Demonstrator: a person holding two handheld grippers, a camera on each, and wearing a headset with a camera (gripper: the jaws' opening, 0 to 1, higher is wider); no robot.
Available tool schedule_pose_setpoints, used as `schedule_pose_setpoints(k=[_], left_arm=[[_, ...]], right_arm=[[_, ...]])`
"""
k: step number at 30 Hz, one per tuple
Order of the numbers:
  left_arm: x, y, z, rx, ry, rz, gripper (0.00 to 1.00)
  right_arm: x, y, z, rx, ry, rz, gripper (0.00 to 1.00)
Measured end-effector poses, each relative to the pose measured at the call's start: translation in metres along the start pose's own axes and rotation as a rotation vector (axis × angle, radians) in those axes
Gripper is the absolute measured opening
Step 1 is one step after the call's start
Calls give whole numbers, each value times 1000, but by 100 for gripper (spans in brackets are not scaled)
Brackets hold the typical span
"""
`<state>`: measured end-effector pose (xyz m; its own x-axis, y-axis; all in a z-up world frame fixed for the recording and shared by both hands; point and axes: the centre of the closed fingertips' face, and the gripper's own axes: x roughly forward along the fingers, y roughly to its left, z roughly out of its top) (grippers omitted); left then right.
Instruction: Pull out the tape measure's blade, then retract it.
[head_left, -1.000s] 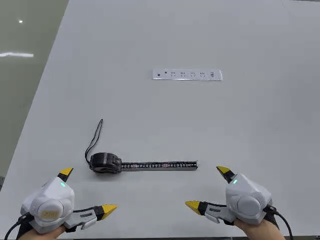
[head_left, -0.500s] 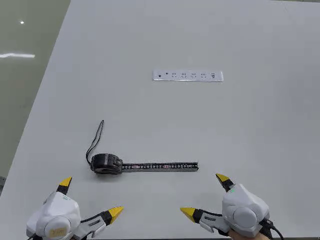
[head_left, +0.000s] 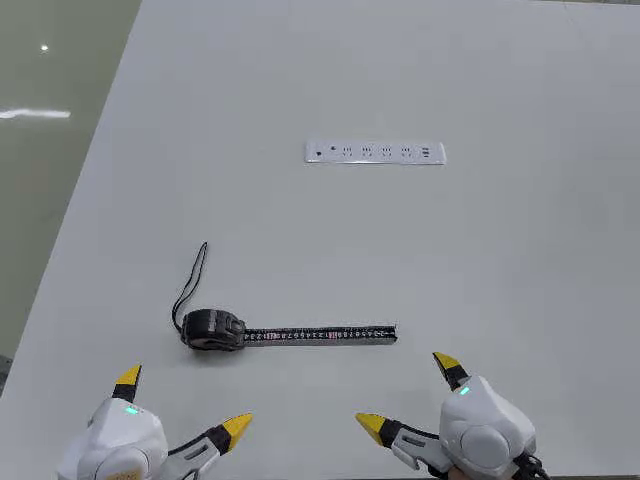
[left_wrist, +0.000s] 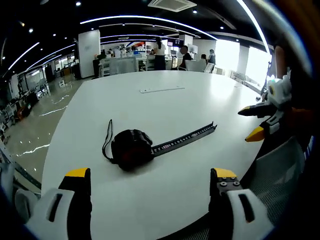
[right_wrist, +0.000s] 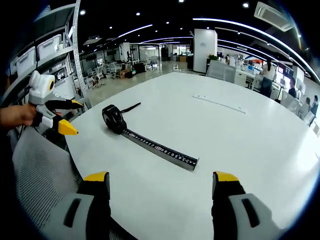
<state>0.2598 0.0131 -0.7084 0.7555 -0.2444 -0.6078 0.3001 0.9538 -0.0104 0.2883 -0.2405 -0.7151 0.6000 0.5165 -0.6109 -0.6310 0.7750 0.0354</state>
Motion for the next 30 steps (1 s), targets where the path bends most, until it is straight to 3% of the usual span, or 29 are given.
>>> schedule_pose_setpoints(k=[9, 16, 26, 30], left_arm=[[3, -1, 5, -33, -15, 17, 97], [8, -3, 1, -45, 2, 35, 98], [20, 5, -1, -78, 11, 101, 96], [26, 6, -4, -89, 27, 99, 95]], right_arm=[[1, -2, 0, 3, 4, -2, 85], [1, -1, 0, -1, 4, 8, 85], [7, 1, -2, -37, -3, 56, 84], [11, 5, -1, -53, -6, 108, 85]])
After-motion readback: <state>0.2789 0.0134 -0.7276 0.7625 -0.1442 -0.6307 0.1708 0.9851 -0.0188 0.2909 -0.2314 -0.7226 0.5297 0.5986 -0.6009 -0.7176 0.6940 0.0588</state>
